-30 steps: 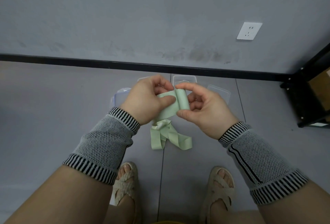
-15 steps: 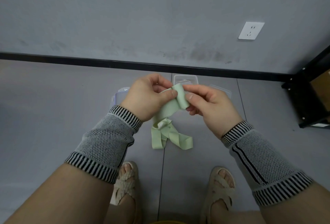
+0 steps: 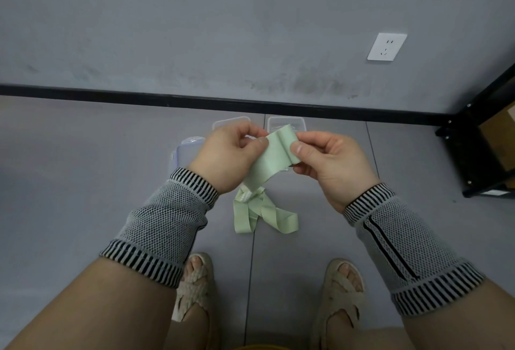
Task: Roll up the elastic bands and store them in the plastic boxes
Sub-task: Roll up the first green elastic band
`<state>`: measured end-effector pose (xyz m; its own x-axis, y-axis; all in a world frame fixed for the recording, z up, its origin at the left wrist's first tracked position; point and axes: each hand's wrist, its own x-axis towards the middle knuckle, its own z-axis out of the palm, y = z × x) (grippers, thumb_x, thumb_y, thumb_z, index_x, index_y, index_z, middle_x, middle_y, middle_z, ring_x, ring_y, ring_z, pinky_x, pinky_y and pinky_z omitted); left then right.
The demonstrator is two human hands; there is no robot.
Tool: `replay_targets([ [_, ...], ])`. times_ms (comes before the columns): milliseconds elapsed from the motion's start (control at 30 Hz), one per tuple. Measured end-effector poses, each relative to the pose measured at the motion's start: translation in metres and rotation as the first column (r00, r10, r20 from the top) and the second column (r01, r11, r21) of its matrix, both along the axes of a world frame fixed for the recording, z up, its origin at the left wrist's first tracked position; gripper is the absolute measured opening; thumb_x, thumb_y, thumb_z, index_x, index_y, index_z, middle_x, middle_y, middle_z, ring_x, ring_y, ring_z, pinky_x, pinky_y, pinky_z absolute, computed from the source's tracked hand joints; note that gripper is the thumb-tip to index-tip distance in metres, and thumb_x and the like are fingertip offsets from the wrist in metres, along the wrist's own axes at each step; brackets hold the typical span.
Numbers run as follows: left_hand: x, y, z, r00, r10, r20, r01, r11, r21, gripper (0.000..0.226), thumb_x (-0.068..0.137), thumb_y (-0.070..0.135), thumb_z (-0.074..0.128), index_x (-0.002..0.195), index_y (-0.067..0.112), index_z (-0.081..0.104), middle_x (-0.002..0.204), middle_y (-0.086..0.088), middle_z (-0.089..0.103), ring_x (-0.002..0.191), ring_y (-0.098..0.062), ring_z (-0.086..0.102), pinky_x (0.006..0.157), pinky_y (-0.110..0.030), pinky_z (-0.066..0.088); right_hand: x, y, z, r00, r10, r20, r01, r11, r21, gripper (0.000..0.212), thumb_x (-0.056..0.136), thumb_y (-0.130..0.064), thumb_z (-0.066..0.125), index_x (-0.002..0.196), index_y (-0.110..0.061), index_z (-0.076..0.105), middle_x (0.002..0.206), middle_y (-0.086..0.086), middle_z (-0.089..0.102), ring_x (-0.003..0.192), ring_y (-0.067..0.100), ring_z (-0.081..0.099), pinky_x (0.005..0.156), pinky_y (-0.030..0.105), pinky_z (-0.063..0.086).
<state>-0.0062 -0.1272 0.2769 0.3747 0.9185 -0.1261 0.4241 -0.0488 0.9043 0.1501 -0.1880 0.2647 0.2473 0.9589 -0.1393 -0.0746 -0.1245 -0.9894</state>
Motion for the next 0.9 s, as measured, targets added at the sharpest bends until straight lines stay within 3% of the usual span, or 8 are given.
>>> replay_targets([
  [133,-0.001,-0.001,0.003,1.0,-0.006,-0.016,0.007,0.999,0.045,0.014,0.09,0.015,0.058,0.081,0.023,0.065,0.077,-0.01,0.07,0.066,-0.011,0.057,0.063,-0.029,0.048,0.004,0.0,0.0,0.999,-0.029,-0.041,0.029,0.999,-0.015,0.017,0.088,-0.004,0.061,0.085,-0.02,0.066,0.066,-0.004,0.071,0.061,0.005,0.065,0.061,0.02,0.053],
  [233,0.001,-0.002,0.006,1.0,0.012,-0.01,-0.011,0.998,0.061,0.013,0.089,0.012,0.059,0.083,0.02,0.067,0.087,-0.015,0.071,0.078,-0.024,0.063,0.079,-0.038,0.052,0.002,0.001,-0.002,0.999,-0.048,-0.024,0.047,0.999,-0.021,0.011,0.086,-0.005,0.065,0.09,-0.015,0.066,0.075,0.003,0.071,0.062,0.006,0.064,0.061,0.021,0.052],
  [367,0.004,-0.005,0.006,1.0,0.004,0.005,-0.005,0.998,0.069,0.015,0.089,0.011,0.058,0.082,0.02,0.066,0.086,-0.017,0.07,0.074,-0.022,0.061,0.075,-0.037,0.052,-0.003,0.003,-0.005,0.993,-0.064,0.101,0.065,0.998,-0.013,0.014,0.081,-0.007,0.071,0.086,-0.018,0.064,0.08,0.004,0.067,0.069,0.012,0.064,0.064,0.025,0.053],
  [500,0.01,-0.005,0.003,0.999,0.033,0.011,-0.033,0.997,0.065,0.009,0.087,0.015,0.06,0.08,0.021,0.063,0.077,-0.005,0.066,0.068,-0.012,0.056,0.067,-0.028,0.047,-0.009,0.004,-0.01,0.974,-0.09,0.209,0.086,0.996,0.025,0.023,0.075,-0.01,0.076,0.082,-0.024,0.059,0.082,0.003,0.065,0.072,0.015,0.063,0.072,0.035,0.056],
  [667,0.015,-0.006,0.005,0.994,0.108,0.029,-0.109,0.993,0.054,0.016,0.08,0.026,0.071,0.074,0.018,0.059,0.068,-0.003,0.065,0.06,-0.013,0.056,0.059,-0.028,0.048,-0.016,0.002,-0.007,0.96,-0.074,0.271,0.053,0.995,0.084,0.026,0.076,-0.01,0.076,0.083,-0.027,0.057,0.084,0.0,0.065,0.073,0.011,0.063,0.07,0.028,0.056],
  [733,0.011,-0.004,0.007,0.992,0.119,0.036,-0.119,0.993,0.021,0.016,0.08,0.025,0.072,0.077,0.014,0.061,0.072,-0.007,0.067,0.062,-0.016,0.057,0.063,-0.031,0.051,-0.014,0.002,-0.006,0.959,0.006,0.282,-0.031,0.996,0.083,0.034,0.076,-0.007,0.075,0.093,-0.03,0.057,0.091,0.002,0.064,0.078,0.015,0.064,0.073,0.029,0.056],
  [800,0.005,0.0,0.009,0.995,0.101,0.024,-0.101,0.995,-0.011,0.015,0.08,0.024,0.071,0.077,0.013,0.062,0.073,-0.008,0.066,0.063,-0.017,0.057,0.066,-0.033,0.05,-0.011,-0.001,-0.005,0.942,0.138,0.305,-0.165,0.984,0.062,0.056,0.075,-0.002,0.073,0.114,-0.036,0.051,0.098,0.004,0.061,0.084,0.017,0.063,0.074,0.029,0.056],
  [900,-0.004,0.001,0.01,0.999,0.05,0.003,-0.05,0.997,-0.057,0.013,0.08,0.023,0.071,0.073,0.015,0.063,0.074,-0.007,0.066,0.066,-0.016,0.058,0.069,-0.032,0.049,-0.009,-0.006,-0.004,0.824,0.248,0.51,-0.303,0.953,0.027,0.076,0.076,-0.004,0.073,0.135,-0.039,0.04,0.099,-0.003,0.056,0.084,0.011,0.06,0.075,0.026,0.055],
])
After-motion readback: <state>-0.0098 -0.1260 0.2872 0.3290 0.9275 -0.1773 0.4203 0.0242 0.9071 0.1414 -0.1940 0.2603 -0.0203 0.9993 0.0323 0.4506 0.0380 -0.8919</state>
